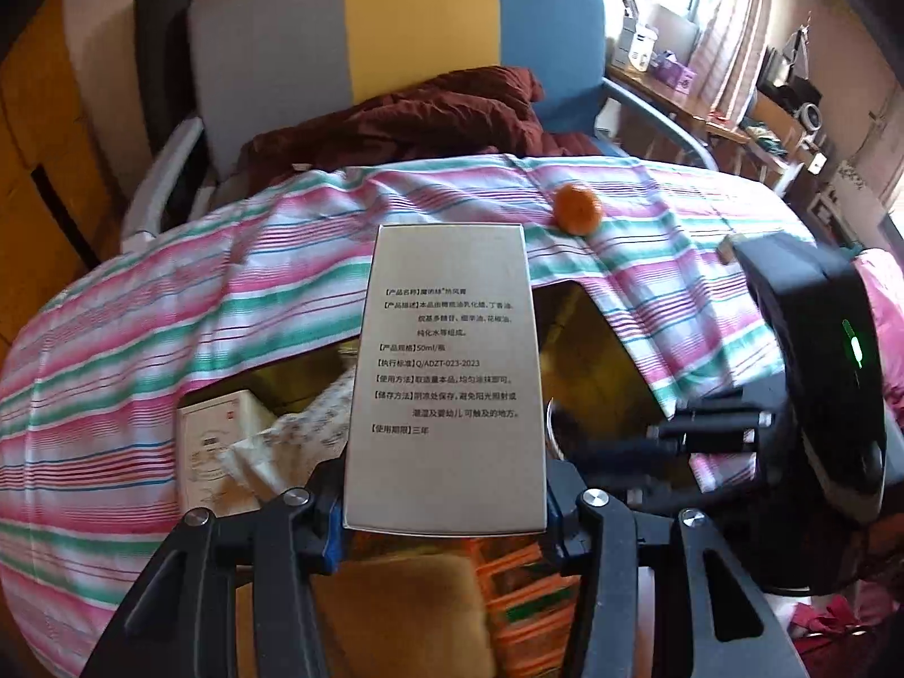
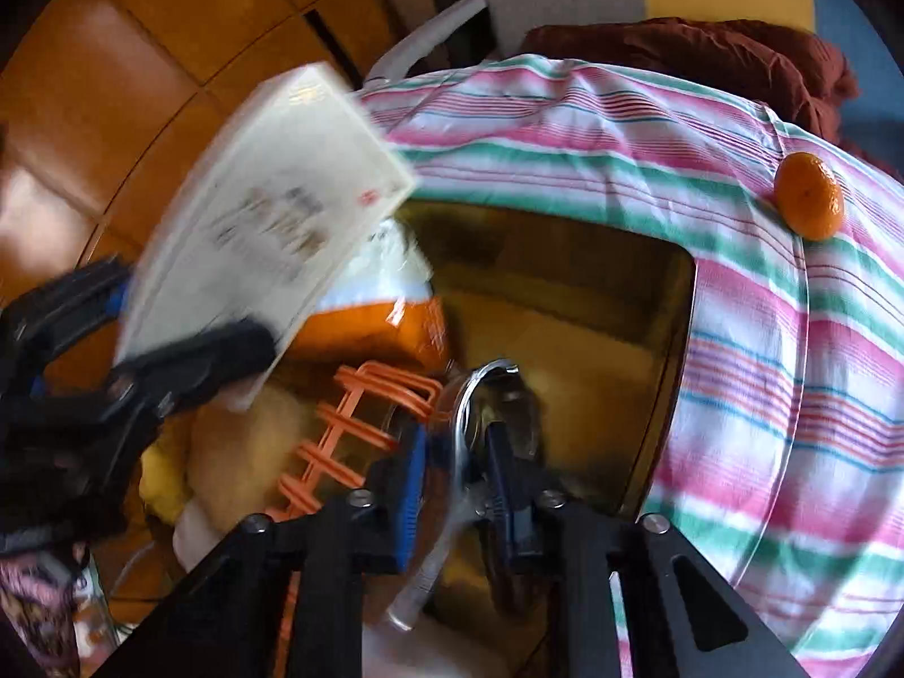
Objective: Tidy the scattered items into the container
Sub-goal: 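Carry the white box and sponge block into the gold tin and open both tools, then move both tools back from the tin toward the green box and orange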
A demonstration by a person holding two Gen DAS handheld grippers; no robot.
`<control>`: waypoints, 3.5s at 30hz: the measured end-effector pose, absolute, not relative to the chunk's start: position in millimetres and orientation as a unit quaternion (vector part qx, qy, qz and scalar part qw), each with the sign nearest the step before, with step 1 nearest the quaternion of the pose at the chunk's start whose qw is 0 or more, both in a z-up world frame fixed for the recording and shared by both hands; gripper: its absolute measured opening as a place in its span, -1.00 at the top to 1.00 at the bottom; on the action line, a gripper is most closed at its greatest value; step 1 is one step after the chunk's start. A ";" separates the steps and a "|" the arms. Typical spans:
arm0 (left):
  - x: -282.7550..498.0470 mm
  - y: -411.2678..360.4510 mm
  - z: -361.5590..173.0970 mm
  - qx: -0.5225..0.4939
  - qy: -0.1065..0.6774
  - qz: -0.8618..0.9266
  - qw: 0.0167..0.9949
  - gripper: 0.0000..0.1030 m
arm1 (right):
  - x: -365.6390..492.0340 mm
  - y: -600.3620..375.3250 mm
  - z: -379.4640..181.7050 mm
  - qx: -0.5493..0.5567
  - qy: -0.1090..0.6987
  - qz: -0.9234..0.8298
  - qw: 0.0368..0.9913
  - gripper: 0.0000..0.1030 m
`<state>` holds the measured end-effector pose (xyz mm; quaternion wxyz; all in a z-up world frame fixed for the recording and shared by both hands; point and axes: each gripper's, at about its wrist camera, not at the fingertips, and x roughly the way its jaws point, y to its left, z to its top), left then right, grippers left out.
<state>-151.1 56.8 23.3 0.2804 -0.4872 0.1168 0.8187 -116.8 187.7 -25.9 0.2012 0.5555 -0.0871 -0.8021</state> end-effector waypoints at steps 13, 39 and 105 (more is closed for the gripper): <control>-150.7 133.9 -0.2 -0.486 0.301 0.748 0.337 -0.01 | -46.4 259.3 26.3 0.450 -0.219 -0.850 0.164 -0.23; -96.4 8.1 38.0 -0.432 0.057 0.883 0.176 -0.62 | -123.9 160.4 28.9 0.440 0.023 -0.872 0.212 0.45; -37.4 213.2 10.2 -0.452 0.125 0.859 0.204 -0.57 | 31.3 373.7 -22.8 0.390 -0.230 -0.892 0.004 -0.03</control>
